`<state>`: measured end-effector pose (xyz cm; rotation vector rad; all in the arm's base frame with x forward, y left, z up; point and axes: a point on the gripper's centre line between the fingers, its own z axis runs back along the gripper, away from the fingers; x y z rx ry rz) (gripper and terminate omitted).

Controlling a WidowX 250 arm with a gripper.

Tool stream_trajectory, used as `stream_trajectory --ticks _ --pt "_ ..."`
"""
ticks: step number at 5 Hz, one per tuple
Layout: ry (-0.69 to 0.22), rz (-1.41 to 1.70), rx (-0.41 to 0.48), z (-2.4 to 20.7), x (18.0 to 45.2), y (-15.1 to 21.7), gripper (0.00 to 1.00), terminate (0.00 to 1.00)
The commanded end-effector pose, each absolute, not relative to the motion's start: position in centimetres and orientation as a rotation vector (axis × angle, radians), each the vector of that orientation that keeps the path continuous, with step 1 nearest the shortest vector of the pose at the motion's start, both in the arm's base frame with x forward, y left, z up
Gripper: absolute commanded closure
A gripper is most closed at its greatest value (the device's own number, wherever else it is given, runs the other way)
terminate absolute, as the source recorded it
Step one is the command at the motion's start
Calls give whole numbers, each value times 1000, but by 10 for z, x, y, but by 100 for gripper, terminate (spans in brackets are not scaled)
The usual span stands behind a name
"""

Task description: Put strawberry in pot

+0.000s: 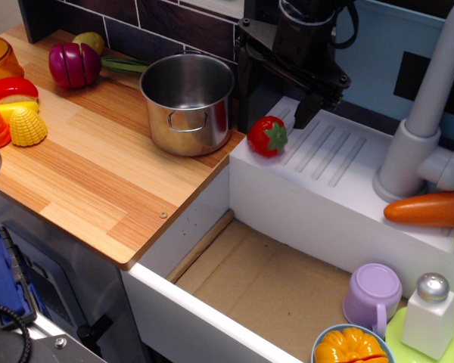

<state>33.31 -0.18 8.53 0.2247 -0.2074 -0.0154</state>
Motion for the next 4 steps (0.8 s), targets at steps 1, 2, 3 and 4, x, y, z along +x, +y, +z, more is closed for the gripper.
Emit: stream_trajectory --ticks 1,2,3,4 --pt "-207 -15 225 85 333 -2 0 0" --pt "-259 -17 288 77 337 -3 0 0" --pt "-286 -20 307 70 343 -2 0 0" --pt "-302 -28 298 64 349 -1 0 0"
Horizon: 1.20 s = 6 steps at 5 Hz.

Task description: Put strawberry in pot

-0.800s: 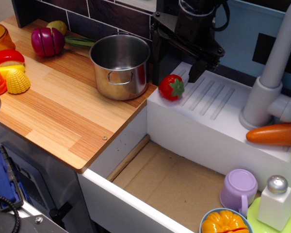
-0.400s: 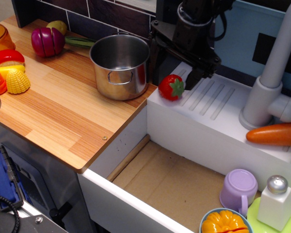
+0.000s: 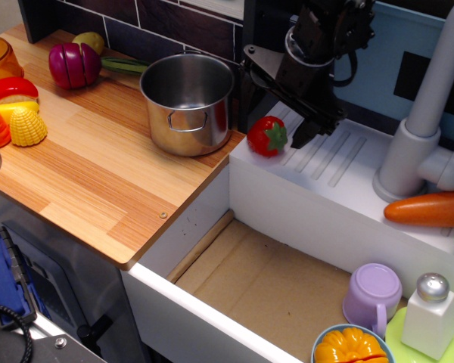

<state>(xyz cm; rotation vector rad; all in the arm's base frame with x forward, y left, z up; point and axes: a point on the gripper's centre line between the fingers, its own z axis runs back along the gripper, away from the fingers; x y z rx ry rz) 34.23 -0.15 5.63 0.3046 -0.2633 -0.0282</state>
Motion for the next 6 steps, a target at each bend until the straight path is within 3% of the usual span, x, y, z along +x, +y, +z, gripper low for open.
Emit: stream_trajectory --ticks 1,6 --pt "-314 -28 287 58 353 -2 0 0" --pt "-362 -46 212 30 364 12 0 0"
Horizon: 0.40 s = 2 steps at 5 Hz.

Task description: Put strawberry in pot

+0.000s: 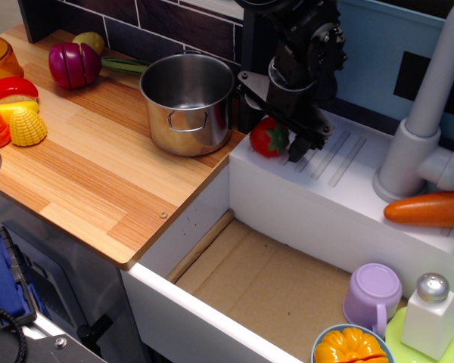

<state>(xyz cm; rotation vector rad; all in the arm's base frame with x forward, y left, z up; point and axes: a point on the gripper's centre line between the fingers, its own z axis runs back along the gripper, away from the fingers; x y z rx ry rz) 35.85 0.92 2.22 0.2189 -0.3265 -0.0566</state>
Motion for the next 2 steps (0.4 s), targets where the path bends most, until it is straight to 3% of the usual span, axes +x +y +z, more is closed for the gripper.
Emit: stream_trajectory --ticks 1,2 --pt "-367 -43 191 24 367 10 0 0" --pt "-364 -25 187 24 368 7 0 0"
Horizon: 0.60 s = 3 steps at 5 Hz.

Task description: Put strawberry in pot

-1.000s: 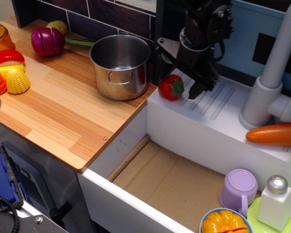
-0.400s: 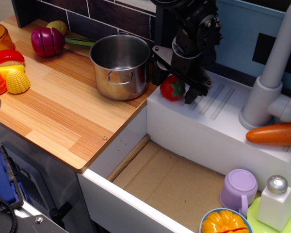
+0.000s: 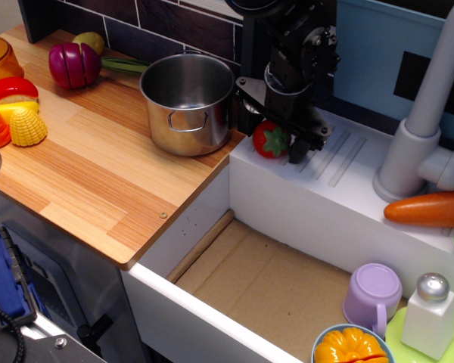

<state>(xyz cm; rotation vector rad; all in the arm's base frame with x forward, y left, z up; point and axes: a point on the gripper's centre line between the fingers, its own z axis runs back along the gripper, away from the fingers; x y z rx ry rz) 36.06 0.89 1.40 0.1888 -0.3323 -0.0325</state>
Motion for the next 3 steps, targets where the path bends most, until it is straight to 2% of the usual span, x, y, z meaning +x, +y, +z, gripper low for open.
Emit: stream_trajectory --ticks 1,2,3 --pt "-355 4 187 23 366 -2 0 0" --pt "-337 24 182 27 361 -9 100 0" --pt "-313 33 185 39 361 -14 100 0"
